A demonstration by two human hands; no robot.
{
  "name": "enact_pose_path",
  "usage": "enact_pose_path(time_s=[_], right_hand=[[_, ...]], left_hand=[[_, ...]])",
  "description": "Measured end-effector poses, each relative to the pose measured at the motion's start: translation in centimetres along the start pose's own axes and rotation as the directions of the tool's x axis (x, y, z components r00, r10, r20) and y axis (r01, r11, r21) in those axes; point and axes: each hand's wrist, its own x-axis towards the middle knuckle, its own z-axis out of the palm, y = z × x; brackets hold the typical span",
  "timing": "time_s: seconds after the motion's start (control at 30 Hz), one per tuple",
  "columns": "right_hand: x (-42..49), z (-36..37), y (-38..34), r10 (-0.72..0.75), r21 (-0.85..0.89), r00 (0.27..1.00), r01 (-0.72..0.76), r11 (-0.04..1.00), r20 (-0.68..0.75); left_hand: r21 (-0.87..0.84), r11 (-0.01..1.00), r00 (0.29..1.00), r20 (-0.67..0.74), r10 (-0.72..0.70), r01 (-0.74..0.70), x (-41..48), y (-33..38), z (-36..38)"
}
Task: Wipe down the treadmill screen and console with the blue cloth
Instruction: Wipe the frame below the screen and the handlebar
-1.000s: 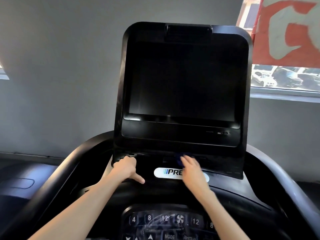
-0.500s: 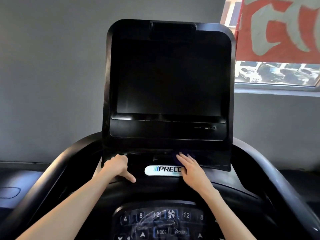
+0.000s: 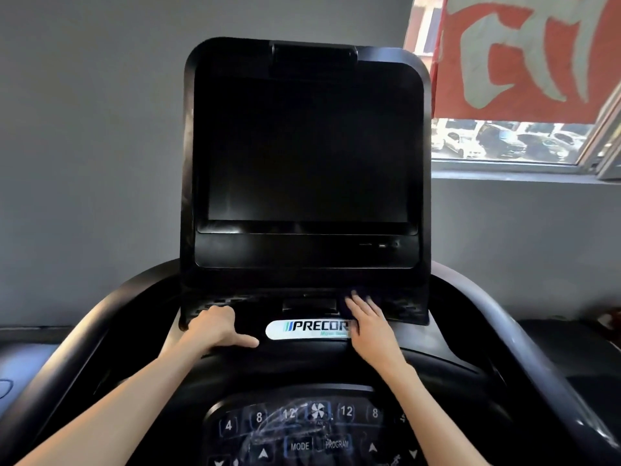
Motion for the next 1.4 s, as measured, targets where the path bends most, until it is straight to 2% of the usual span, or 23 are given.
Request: enact_pose_path(time_s=[0.03,0.1,0.17,0.23,0.33,0.4,0.47,0.53,0.57,0.67,0.8,0.87,0.93,1.03,1.13,1.2,1.27,1.33,1.4], right_hand=[[0.3,-0.3,0.6,-0.036,0.012,0.999,0.035,0.999,0.027],[0.5,-1.2,2.5,-0.003,0.035,1.0,0.003,0.999,0.006],[0.0,-1.3,4.8,0.111,0.049,0.986,-0.106,0.993,-0.123],[-0.4,-1.4,6.6,0.295,0.1,0.936,-0.28,0.955,-0.193],[0.2,-2.4,6.3,0.475,0.173,0.873,-0.453,0.875,-0.115],[0.3,-2.2,4.9,0.429,0.145,0.897,-0.413,0.899,-0.104],[-0.3,-1.3,3.0,0.222,0.098,0.972,-0.214,0.972,-0.076],[-0.7,-0.8,2.1,0.07,0.076,0.997,-0.068,0.995,-0.021],[-0.6,-0.8,2.3,0.073,0.099,0.997,-0.07,0.993,-0.021],[-0.3,-1.4,4.3,0.227,0.105,0.97,-0.217,0.971,-0.088],[0.0,-2.1,6.0,0.479,0.161,0.867,-0.458,0.874,-0.135],[0.3,-2.3,5.2,0.483,0.135,0.865,-0.466,0.874,-0.138],[0.2,-1.9,3.7,0.349,0.073,0.927,-0.342,0.937,-0.14],[-0.1,-1.0,0.0,0.094,0.033,0.996,-0.093,0.995,-0.011],[0.7,-0.6,-2.0,-0.086,-0.038,0.993,0.089,0.995,0.084],[1.0,-0.7,-0.9,-0.16,-0.019,0.982,0.163,0.986,0.101],[0.4,-1.1,1.5,-0.129,0.035,0.99,0.127,0.991,0.06],[-0.6,-1.8,4.5,-0.001,0.074,0.997,0.007,0.997,-0.083],[-1.9,-2.4,7.0,0.159,0.119,0.961,-0.135,0.984,-0.226]], left_hand=[[-0.004,1.0,1.0,-0.006,-0.015,0.015,0.0,-0.1,0.0],[-0.021,0.999,0.998,-0.053,-0.046,0.045,0.1,-0.6,0.1],[-0.068,0.996,0.99,-0.124,-0.067,0.059,0.2,-1.4,0.6],[-0.082,0.995,0.987,-0.146,-0.069,0.057,-0.1,-1.4,1.1],[-0.083,0.992,0.984,-0.148,-0.102,0.09,-0.4,0.1,2.6],[-0.161,0.976,0.979,-0.117,-0.166,0.146,0.1,1.1,4.0],[-0.2,0.959,0.969,-0.099,-0.225,0.202,0.4,1.4,4.9],[-0.224,0.953,0.965,-0.118,-0.233,0.202,0.0,1.4,5.0],[-0.237,0.952,0.963,-0.139,-0.231,0.194,-0.2,1.3,4.9],[-0.234,0.96,0.961,-0.189,-0.201,0.155,-0.5,0.9,5.0],[-0.189,0.974,0.951,-0.255,-0.174,0.127,-0.4,0.5,5.4],[-0.153,0.979,0.945,-0.279,-0.17,0.132,-0.3,0.5,5.4],[-0.128,0.983,0.939,-0.303,-0.164,0.131,-0.2,0.8,5.4],[-0.084,0.989,0.935,-0.324,-0.142,0.121,-0.4,0.8,5.2],[-0.047,0.991,0.929,-0.345,-0.134,0.126,-0.6,0.6,4.9],[-0.053,0.991,0.926,-0.353,-0.132,0.121,-0.7,0.6,4.8],[-0.05,0.992,0.924,-0.359,-0.13,0.12,-0.7,0.6,4.8],[-0.03,0.991,0.923,-0.362,-0.13,0.128,-0.7,0.7,4.9],[-0.034,0.99,0.92,-0.364,-0.143,0.14,-0.8,0.8,4.9]])
